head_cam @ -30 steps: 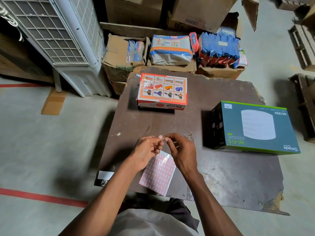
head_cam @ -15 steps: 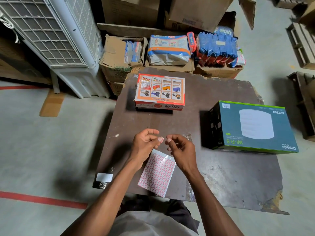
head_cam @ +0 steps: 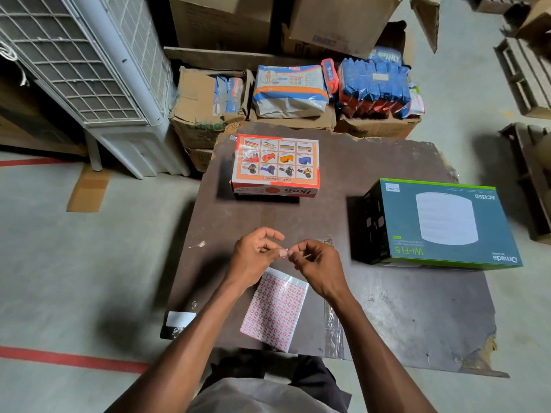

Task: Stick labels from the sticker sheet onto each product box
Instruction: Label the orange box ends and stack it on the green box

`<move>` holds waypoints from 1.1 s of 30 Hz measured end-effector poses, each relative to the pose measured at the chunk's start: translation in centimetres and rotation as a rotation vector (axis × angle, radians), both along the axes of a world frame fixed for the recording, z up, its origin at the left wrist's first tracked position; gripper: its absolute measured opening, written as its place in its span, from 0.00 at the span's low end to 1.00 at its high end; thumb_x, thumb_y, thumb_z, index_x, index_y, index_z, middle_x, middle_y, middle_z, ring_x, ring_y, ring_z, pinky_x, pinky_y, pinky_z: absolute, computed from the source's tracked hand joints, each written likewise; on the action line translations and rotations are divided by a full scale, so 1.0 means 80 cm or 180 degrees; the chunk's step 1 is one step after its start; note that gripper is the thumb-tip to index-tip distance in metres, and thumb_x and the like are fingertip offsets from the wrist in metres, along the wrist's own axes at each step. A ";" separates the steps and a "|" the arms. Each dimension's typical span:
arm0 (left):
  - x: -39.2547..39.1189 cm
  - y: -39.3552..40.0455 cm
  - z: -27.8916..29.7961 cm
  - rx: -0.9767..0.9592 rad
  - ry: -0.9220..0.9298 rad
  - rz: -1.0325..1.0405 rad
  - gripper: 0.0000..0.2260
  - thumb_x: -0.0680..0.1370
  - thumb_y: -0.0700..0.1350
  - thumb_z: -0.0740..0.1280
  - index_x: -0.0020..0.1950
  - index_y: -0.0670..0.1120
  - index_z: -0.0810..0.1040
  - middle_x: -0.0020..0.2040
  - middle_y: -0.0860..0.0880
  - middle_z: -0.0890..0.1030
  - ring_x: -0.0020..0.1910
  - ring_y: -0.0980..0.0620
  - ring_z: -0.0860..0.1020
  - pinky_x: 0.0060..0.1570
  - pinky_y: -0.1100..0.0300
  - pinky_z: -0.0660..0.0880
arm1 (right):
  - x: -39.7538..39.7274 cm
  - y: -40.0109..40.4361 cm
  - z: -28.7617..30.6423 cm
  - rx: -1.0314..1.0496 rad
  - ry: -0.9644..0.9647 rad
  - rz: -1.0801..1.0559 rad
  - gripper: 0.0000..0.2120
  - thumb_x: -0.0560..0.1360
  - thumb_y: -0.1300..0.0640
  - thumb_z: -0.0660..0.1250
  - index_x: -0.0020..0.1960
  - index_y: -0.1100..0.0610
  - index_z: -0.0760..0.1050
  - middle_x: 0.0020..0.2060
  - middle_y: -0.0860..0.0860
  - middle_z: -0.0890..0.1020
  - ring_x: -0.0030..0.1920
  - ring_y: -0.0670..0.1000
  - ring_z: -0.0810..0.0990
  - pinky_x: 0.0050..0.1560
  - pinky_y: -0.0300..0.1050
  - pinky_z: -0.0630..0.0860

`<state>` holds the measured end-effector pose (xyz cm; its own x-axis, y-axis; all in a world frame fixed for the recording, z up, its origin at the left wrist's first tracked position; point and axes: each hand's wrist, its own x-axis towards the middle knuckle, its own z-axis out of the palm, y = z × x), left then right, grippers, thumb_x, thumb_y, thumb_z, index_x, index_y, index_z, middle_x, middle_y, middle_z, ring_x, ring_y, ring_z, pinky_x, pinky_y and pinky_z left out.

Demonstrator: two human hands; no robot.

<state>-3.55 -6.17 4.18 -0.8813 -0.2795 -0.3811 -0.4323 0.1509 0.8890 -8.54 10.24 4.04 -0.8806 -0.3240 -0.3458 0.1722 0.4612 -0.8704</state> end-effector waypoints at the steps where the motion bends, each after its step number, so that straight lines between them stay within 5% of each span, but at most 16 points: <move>1: -0.002 0.001 0.000 -0.0022 -0.0019 -0.0022 0.11 0.75 0.43 0.76 0.56 0.50 0.81 0.43 0.52 0.87 0.45 0.53 0.84 0.46 0.60 0.78 | -0.001 -0.001 0.001 0.0027 0.0000 0.0003 0.05 0.78 0.58 0.72 0.43 0.54 0.83 0.38 0.50 0.85 0.40 0.53 0.83 0.45 0.49 0.84; 10: -0.028 0.000 -0.011 -0.0168 0.0002 0.0122 0.08 0.76 0.51 0.74 0.53 0.51 0.82 0.44 0.52 0.87 0.41 0.55 0.85 0.43 0.61 0.80 | -0.013 -0.011 -0.003 0.0218 0.0184 -0.0142 0.06 0.78 0.52 0.71 0.45 0.53 0.81 0.39 0.47 0.84 0.40 0.47 0.81 0.40 0.38 0.76; 18: -0.079 -0.041 -0.022 -0.0274 0.0050 0.0620 0.05 0.79 0.47 0.72 0.51 0.46 0.82 0.44 0.48 0.86 0.39 0.54 0.82 0.41 0.63 0.75 | -0.073 -0.030 -0.021 -0.0195 -0.0267 -0.0763 0.07 0.79 0.50 0.69 0.48 0.53 0.82 0.43 0.50 0.86 0.45 0.55 0.84 0.47 0.53 0.84; 21: -0.106 -0.058 -0.025 -0.0583 0.0160 0.0812 0.07 0.78 0.45 0.73 0.53 0.44 0.82 0.46 0.49 0.84 0.42 0.55 0.81 0.42 0.69 0.76 | -0.109 -0.039 -0.022 -0.0748 -0.0640 -0.1182 0.05 0.79 0.53 0.72 0.48 0.54 0.80 0.44 0.50 0.84 0.43 0.50 0.82 0.44 0.46 0.81; 27: -0.150 -0.092 -0.055 -0.1311 0.0160 0.0927 0.16 0.76 0.47 0.74 0.62 0.50 0.77 0.62 0.49 0.74 0.62 0.44 0.75 0.64 0.50 0.72 | -0.174 -0.066 -0.033 -0.1048 -0.0430 -0.1549 0.15 0.76 0.62 0.73 0.60 0.55 0.72 0.54 0.50 0.82 0.49 0.45 0.81 0.48 0.37 0.76; 33: -0.177 -0.101 -0.070 -0.1494 -0.0449 0.0885 0.35 0.77 0.50 0.72 0.80 0.56 0.59 0.82 0.45 0.55 0.79 0.38 0.57 0.74 0.43 0.60 | -0.216 -0.080 -0.065 -0.0576 -0.0494 -0.1636 0.26 0.77 0.56 0.74 0.66 0.48 0.61 0.70 0.57 0.71 0.65 0.57 0.78 0.67 0.57 0.77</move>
